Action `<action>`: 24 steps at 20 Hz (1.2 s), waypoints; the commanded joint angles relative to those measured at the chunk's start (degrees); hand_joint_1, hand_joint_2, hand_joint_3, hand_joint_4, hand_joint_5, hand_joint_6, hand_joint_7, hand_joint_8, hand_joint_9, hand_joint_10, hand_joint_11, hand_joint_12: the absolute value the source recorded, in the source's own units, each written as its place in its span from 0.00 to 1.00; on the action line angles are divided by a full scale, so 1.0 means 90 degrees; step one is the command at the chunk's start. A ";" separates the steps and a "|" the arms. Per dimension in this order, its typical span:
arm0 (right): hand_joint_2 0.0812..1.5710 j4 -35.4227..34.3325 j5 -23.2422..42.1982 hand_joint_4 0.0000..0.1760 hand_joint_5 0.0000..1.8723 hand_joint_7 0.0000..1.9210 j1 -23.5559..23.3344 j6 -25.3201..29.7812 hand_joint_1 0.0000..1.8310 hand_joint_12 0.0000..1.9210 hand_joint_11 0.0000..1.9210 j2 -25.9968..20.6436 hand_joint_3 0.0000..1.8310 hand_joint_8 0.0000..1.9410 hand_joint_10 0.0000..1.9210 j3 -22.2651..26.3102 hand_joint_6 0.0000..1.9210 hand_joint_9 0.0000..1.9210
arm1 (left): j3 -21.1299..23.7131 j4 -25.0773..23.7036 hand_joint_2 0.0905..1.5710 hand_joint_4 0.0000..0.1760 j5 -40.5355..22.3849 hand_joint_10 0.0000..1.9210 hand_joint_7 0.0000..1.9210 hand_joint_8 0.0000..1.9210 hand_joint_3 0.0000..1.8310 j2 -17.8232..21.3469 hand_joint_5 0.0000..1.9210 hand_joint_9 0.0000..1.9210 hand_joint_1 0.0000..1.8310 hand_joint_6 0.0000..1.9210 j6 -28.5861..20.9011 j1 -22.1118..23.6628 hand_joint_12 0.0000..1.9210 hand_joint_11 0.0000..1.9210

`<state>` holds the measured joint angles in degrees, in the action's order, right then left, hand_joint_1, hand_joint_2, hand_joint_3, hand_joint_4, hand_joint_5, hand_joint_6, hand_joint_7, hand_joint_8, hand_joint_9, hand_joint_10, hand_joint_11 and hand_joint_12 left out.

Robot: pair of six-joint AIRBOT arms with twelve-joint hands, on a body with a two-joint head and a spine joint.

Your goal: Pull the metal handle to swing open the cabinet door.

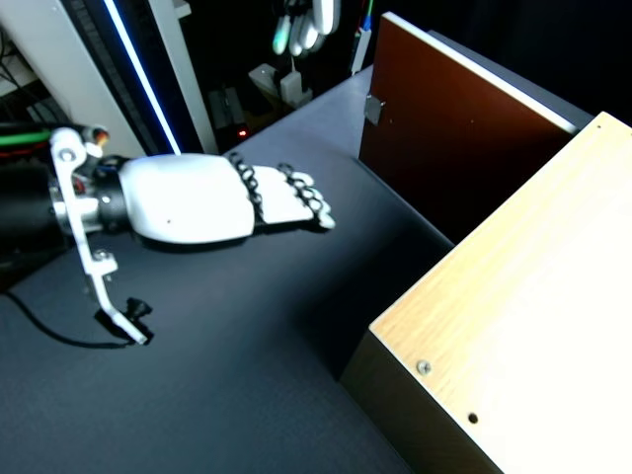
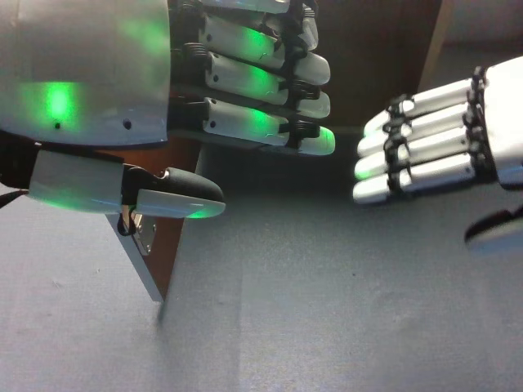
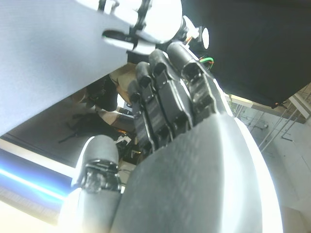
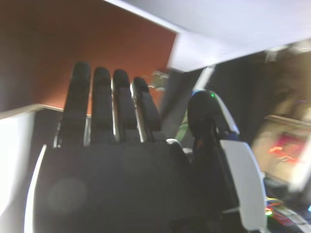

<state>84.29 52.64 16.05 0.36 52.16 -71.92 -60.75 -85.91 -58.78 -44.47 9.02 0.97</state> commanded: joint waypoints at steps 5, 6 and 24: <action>0.94 -0.0610 0.0945 0.00 0.04 0.06 -0.0020 -0.0232 0.00 0.17 0.00 -0.0498 0.00 0.00 0.00 0.0462 0.00 0.05 | -0.0008 0.0644 0.99 0.00 -0.0162 0.00 0.27 0.00 0.00 0.0045 0.25 0.25 0.00 0.00 0.0061 0.0060 0.49 0.04; 0.94 -0.0620 0.0948 0.00 0.04 0.06 -0.0020 -0.0233 0.00 0.17 0.00 -0.0598 0.00 0.00 0.00 0.0573 0.00 0.05 | -0.0008 0.0644 0.99 0.00 -0.0162 0.00 0.27 0.00 0.00 0.0045 0.25 0.25 0.00 0.00 0.0061 0.0060 0.48 0.04; 0.93 -0.0216 0.1447 0.00 0.06 0.08 -0.0717 -0.0270 0.00 0.23 0.00 -0.1259 0.00 0.00 0.00 0.1433 0.00 0.07 | -0.0008 0.0645 0.99 0.00 -0.0162 0.00 0.28 0.00 0.00 0.0045 0.26 0.26 0.00 0.00 0.0061 0.0060 0.42 0.08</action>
<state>87.18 63.40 10.37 -2.02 41.30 -59.24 -60.75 -85.89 -58.78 -44.47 9.02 0.97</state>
